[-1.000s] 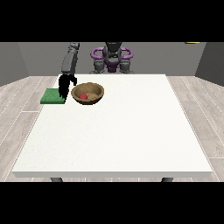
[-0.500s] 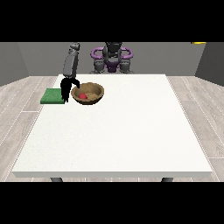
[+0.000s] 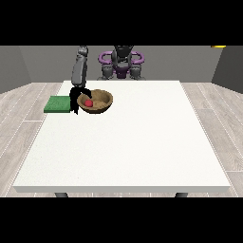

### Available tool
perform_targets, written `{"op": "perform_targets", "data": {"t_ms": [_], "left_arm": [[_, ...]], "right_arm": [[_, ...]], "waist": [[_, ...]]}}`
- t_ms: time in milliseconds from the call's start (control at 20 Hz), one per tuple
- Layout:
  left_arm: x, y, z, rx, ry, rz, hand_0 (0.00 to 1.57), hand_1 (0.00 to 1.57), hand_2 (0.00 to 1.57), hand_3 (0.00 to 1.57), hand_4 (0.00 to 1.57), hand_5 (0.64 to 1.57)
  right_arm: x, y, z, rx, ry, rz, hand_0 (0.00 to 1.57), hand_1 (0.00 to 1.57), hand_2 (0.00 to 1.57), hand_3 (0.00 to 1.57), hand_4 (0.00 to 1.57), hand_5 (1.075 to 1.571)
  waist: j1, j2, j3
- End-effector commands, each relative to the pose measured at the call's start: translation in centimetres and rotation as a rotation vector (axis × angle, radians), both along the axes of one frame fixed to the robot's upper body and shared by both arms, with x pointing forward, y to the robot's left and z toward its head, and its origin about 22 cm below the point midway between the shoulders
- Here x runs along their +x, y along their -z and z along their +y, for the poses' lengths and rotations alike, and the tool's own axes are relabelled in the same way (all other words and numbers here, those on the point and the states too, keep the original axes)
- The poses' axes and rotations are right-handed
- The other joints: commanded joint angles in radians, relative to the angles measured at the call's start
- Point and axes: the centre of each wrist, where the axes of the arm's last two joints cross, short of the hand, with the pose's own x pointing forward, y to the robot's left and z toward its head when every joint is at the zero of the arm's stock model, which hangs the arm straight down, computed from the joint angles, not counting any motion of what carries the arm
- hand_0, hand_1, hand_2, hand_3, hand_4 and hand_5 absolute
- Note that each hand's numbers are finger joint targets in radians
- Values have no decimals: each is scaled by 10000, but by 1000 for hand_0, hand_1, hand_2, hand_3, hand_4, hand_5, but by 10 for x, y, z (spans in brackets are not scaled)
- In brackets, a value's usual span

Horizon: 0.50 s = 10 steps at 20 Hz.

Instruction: Pick the cup and pour the ball into the bowl, then pick the bowl and place it on the pad

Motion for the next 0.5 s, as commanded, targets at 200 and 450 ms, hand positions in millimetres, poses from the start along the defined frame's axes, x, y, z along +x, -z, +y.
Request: {"op": "perform_targets", "data": {"t_ms": [200,450], "left_arm": [[-9,-21,14,-31,233,-575,0,0,0,0,1018,1533],[-11,-27,15,-109,355,-759,0,0,0,0,1071,1523]], "right_arm": [[-19,26,-5,-519,1498,2483,1482,1482,1571,449,621,1491],[-46,33,-32,-1941,2116,2969,1571,1571,1571,1566,903,1495]], "waist": [[349,825,129],[327,1099,115]]}}
